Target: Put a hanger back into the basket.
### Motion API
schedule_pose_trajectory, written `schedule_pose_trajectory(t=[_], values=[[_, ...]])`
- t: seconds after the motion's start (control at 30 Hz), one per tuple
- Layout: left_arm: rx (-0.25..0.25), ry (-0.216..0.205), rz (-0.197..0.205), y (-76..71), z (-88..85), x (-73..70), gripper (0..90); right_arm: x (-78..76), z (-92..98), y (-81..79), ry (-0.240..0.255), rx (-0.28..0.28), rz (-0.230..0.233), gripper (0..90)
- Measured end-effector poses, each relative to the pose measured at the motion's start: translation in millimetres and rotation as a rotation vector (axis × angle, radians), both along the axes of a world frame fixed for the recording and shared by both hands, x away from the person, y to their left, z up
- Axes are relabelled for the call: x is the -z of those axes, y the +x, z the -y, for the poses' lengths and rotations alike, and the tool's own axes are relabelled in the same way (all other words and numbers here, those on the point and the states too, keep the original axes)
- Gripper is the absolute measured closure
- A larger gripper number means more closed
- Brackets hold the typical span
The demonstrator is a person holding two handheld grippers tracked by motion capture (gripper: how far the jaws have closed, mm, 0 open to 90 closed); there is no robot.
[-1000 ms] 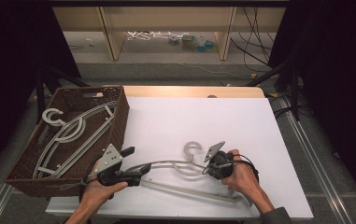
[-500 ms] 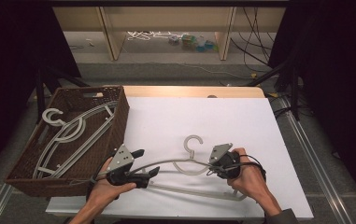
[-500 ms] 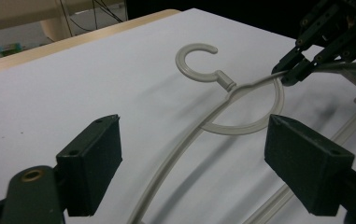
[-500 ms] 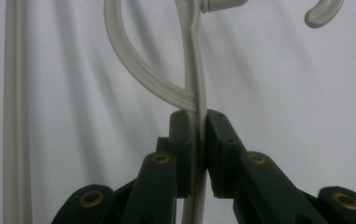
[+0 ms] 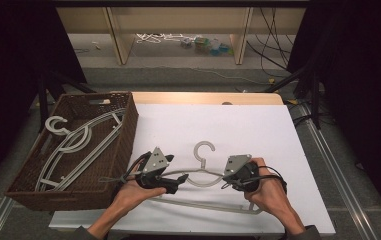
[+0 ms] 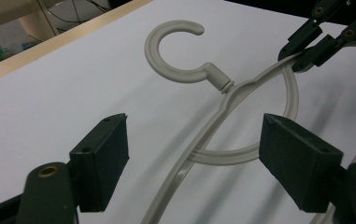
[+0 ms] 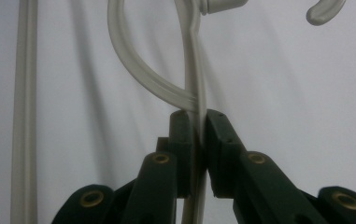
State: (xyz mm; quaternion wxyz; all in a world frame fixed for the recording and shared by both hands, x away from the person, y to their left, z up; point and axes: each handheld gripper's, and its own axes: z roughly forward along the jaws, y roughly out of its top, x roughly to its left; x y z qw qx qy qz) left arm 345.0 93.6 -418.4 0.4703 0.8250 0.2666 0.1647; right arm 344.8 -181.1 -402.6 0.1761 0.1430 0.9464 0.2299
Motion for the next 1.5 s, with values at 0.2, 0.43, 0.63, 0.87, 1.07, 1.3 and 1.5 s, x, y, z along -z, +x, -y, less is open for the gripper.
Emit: schedule_pose_trajectory(t=[0.2, 0.43, 0.63, 0.87, 1.07, 1.3, 1.5], values=[[0.044, 0.056, -0.009, 5.0, 11.0, 1.4, 25.2, -5.0, -1.1, -3.1, 0.004, -0.009, 0.025, 82.1], [0.061, 0.075, -0.017, 9.8, 15.1, 3.4, 32.2, -11.4, -2.5, -6.2, 0.01, -0.014, 0.045, 82.1], [0.093, 0.088, -0.017, 12.8, 18.3, 4.1, 38.4, -12.0, -4.8, -8.8, 0.01, -0.021, 0.039, 82.1], [0.123, 0.121, 0.002, 12.3, 23.8, 6.3, 47.0, -14.6, -6.9, -10.2, 0.003, -0.043, 0.056, 82.1], [0.174, 0.181, 0.021, 12.5, 26.4, 7.1, 62.5, -15.2, -6.5, -10.4, -0.004, -0.048, 0.056, 82.1], [0.24, 0.265, 0.081, 8.1, 27.1, 2.6, 73.4, -15.0, -7.0, -11.3, 0.011, -0.052, 0.044, 81.9], [0.285, 0.291, 0.105, 3.9, 27.5, -0.5, 78.4, -16.4, -3.5, -8.7, 0.005, -0.074, 0.084, 79.9]])
